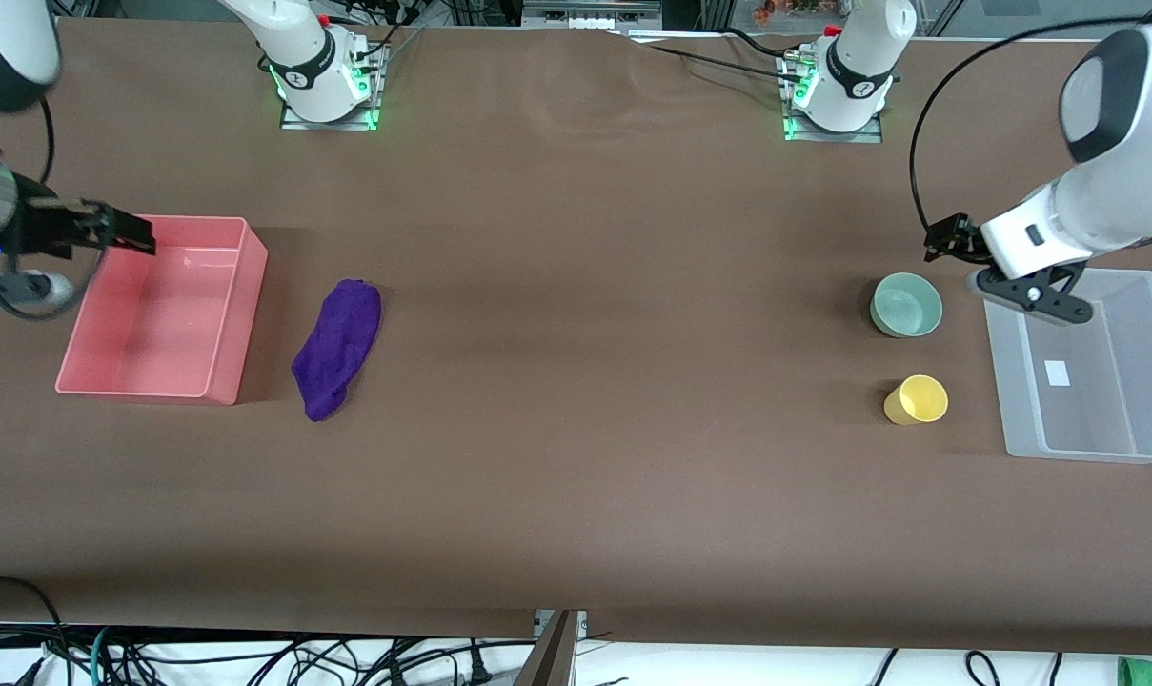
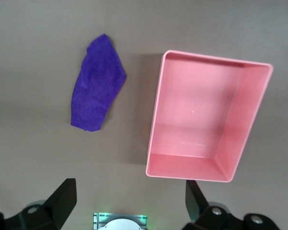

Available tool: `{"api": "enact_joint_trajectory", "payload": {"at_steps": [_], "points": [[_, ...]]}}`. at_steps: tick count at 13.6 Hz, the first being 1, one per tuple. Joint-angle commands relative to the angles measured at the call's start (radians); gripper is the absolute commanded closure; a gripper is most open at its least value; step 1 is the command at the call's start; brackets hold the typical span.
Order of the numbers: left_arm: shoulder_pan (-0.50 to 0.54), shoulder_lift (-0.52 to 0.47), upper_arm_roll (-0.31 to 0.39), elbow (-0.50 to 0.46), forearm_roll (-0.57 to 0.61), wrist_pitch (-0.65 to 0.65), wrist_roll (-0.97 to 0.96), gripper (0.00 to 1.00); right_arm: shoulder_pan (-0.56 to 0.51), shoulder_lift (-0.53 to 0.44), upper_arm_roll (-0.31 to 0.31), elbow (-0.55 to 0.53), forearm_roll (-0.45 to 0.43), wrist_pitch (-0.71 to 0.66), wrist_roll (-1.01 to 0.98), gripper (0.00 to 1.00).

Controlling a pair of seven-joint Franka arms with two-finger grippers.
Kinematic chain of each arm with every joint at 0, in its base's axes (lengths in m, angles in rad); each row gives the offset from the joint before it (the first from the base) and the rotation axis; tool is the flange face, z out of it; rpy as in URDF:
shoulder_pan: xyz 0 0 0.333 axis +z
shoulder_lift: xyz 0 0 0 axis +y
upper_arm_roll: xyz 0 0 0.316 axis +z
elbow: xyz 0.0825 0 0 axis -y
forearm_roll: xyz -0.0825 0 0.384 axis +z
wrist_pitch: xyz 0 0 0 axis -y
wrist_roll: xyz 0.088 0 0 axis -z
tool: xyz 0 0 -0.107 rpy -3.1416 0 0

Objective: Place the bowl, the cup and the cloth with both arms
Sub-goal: 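Grasp the purple cloth with the right gripper while the left gripper grasps the bowl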

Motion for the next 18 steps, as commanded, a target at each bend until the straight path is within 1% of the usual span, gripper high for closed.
{"api": "enact_joint_trajectory", "payload": {"at_steps": [1, 3, 5, 6, 7, 8, 10, 11, 12, 13, 14, 15, 16, 18], "points": [[0.019, -0.01, -0.005, -0.189, 0.053, 0.225, 0.106, 0.0, 0.019, 0.073, 0.005, 0.013, 0.022, 0.03, 0.0, 0.0], [0.049, 0.01, -0.003, -0.314, 0.064, 0.426, 0.233, 0.0, 0.029, 0.098, 0.005, -0.027, 0.096, 0.12, 0.005, 0.0], [0.097, 0.092, -0.003, -0.326, 0.064, 0.525, 0.373, 0.0, 0.053, 0.124, 0.007, -0.109, 0.107, 0.271, 0.005, 0.0], [0.12, 0.128, -0.005, -0.329, 0.064, 0.583, 0.428, 0.0, 0.058, 0.141, 0.027, -0.152, 0.109, 0.354, 0.006, 0.0], [0.131, 0.168, -0.003, -0.332, 0.064, 0.637, 0.45, 0.0, 0.058, 0.156, 0.051, -0.201, 0.109, 0.446, 0.028, 0.0], [0.143, 0.2, -0.003, -0.337, 0.07, 0.66, 0.465, 0.0, 0.058, 0.168, 0.064, -0.257, 0.107, 0.541, 0.076, 0.0], [0.154, 0.254, -0.003, -0.351, 0.107, 0.732, 0.493, 0.0, 0.058, 0.194, 0.087, -0.356, 0.107, 0.709, 0.129, 0.0], [0.155, 0.28, -0.003, -0.355, 0.114, 0.766, 0.493, 0.02, 0.058, 0.21, 0.088, -0.39, 0.107, 0.773, 0.129, 0.0], [0.161, 0.303, -0.005, -0.355, 0.116, 0.786, 0.493, 0.1, 0.058, 0.221, 0.09, -0.422, 0.107, 0.822, 0.131, 0.0], [0.161, 0.312, -0.003, -0.355, 0.116, 0.8, 0.495, 0.24, 0.058, 0.23, 0.09, -0.459, 0.107, 0.87, 0.131, 0.0], [0.161, 0.312, -0.003, -0.355, 0.116, 0.8, 0.511, 0.58, 0.061, 0.234, 0.09, -0.498, 0.107, 0.919, 0.131, 0.0], [0.166, 0.315, -0.005, -0.352, 0.116, 0.8, 0.551, 0.91, 0.061, 0.242, 0.09, -0.54, 0.107, 0.974, 0.131, 0.0], [0.172, 0.317, -0.005, -0.349, 0.116, 0.8, 0.57, 1.0, 0.061, 0.248, 0.091, -0.574, 0.107, 1.026, 0.131, 0.0], [0.172, 0.315, -0.006, -0.348, 0.116, 0.799, 0.571, 1.0, 0.061, 0.257, 0.091, -0.608, 0.107, 1.062, 0.131, 0.01]]}}
